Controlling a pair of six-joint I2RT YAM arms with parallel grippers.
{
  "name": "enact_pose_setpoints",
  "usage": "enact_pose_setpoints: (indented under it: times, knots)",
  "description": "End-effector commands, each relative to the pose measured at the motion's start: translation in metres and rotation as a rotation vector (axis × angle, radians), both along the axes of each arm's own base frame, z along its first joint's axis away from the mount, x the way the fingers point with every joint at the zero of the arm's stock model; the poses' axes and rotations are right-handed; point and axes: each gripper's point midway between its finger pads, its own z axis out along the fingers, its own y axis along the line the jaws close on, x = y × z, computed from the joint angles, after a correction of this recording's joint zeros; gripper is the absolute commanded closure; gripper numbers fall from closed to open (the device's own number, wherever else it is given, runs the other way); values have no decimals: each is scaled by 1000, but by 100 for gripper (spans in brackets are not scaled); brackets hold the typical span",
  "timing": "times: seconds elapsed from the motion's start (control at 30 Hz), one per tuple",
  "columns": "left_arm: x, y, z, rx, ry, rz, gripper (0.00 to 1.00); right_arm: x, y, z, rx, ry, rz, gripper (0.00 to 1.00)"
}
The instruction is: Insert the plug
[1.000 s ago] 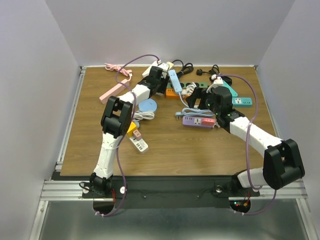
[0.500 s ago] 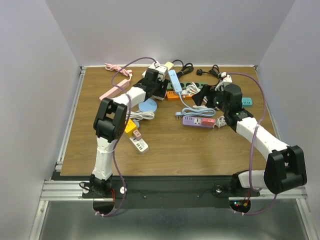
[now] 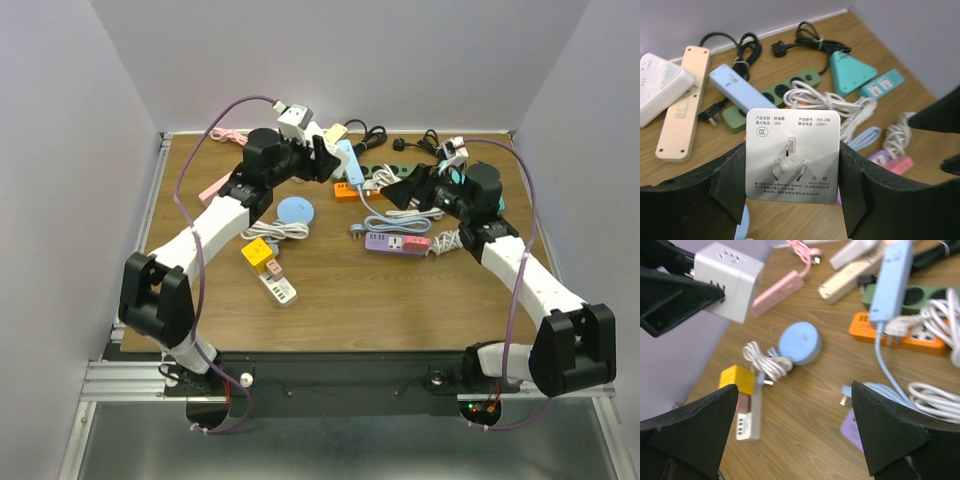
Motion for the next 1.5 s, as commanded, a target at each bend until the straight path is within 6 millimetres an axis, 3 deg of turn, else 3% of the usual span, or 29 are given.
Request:
enact_pose_setpoints:
  times: [0.0, 0.03, 0.1, 0.13, 0.2, 0.23, 0.3, 0.33, 0.57, 0.97, 1.23, 1.47]
  knots:
    - [-49, -11, 77, -234, -135, -146, 100, -25, 18, 81, 166, -228, 152, 1]
    - [-57, -12, 83, -258, -140, -170, 100, -30, 19, 80, 180, -211, 167, 1]
    - [-72, -15, 93, -304, -147, -216, 100, -44, 24, 100, 240, -269, 220, 1]
    - [-86, -18, 110, -360, -166, -260, 100, -51, 25, 114, 276, -309, 244, 1]
    - [-101, -20, 117, -401, -170, -307, 100, -59, 26, 122, 305, -337, 273, 1]
    - [-113, -21, 133, -452, -192, -338, 100, -63, 26, 129, 325, -359, 283, 1]
    - [-127, -22, 140, -501, -196, -377, 100, -68, 26, 135, 339, -378, 295, 1]
    - [-141, -24, 154, -535, -240, -417, 100, -70, 26, 137, 346, -388, 298, 1]
    - [-182, -38, 184, -651, -254, -534, 100, -87, 26, 157, 404, -450, 343, 1]
    - [-208, -62, 198, -709, -255, -639, 100, -120, 24, 184, 479, -569, 424, 1]
    - [-207, -64, 198, -715, -255, -633, 100, -143, 23, 195, 476, -620, 482, 1]
    - [-209, -68, 198, -721, -252, -644, 100, -149, 23, 203, 483, -637, 495, 1]
